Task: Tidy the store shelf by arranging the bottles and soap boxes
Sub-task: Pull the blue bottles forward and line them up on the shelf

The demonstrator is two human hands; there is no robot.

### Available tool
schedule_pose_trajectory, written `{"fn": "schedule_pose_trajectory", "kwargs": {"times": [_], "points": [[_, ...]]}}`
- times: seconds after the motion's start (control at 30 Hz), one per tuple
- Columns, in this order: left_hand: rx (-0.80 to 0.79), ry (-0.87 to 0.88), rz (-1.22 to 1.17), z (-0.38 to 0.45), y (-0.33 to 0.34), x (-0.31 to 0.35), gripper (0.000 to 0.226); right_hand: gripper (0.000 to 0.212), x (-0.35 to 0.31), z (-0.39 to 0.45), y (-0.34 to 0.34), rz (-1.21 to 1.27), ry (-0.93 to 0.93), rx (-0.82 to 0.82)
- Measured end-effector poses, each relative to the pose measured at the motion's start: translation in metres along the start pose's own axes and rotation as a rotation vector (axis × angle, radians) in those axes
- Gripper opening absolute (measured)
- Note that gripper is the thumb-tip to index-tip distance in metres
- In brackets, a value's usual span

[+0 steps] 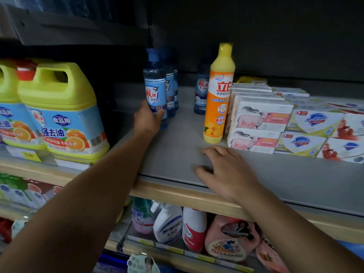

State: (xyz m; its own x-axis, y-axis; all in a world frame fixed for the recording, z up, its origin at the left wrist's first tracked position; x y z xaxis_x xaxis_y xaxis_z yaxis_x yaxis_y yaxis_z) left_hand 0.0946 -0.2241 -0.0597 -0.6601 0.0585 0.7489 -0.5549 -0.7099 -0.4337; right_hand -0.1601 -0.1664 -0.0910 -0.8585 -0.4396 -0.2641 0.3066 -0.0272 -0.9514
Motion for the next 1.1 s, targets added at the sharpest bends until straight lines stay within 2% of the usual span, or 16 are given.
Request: {"fn": "schedule_pose_trajectory", "kwargs": {"times": [0.33,0.5,0.67,0.77,0.83,0.93,1.0,1.1], "points": [[0.006,0.04,-0.064,0.021,0.01,-0.01,0.05,0.075,-0.003,0.0,0.001,-0.012,0.012,0.039],[-0.01,0.059,-0.074,0.018,0.009,-0.011,0.05,0.071,-0.003,-0.002,-0.001,-0.008,0.018,0.02],[-0.019,0.052,-0.09,0.016,0.009,-0.009,0.05,0.076,-0.003,-0.002,-0.003,0.014,0.02,0.007],[-0.03,0.035,-0.074,0.014,0.007,-0.01,0.052,0.067,-0.001,0.0,-0.006,0.109,0.027,0.003],[0.001,0.022,-0.063,0.012,0.005,-0.011,0.053,0.049,0.004,0.003,-0.018,0.249,0.066,0.112],[0.118,0.03,-0.028,0.01,-0.001,-0.01,0.054,0.031,0.013,0.01,-0.052,0.359,0.079,0.41],[0.17,0.054,-0.034,0.01,-0.004,-0.007,0.051,0.03,0.013,0.022,-0.081,0.417,0.072,0.57],[0.175,0.105,-0.085,0.009,-0.004,-0.002,0.041,0.04,0.004,0.049,-0.12,0.449,0.077,0.675]]}}
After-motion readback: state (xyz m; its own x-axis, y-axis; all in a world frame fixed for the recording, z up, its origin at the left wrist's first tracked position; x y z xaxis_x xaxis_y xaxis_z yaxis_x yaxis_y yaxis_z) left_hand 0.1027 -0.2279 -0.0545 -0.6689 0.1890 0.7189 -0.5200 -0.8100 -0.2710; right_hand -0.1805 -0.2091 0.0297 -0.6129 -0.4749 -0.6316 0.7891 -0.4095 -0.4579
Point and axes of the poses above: each hand's wrist, its own z-axis towards the middle knuckle, its own y-axis out of the palm, x = y × z, the point moved 3 cm from there along z, towards the middle knuckle, and after that the axes turned 9 degrees about y, right-handed, at the moved point
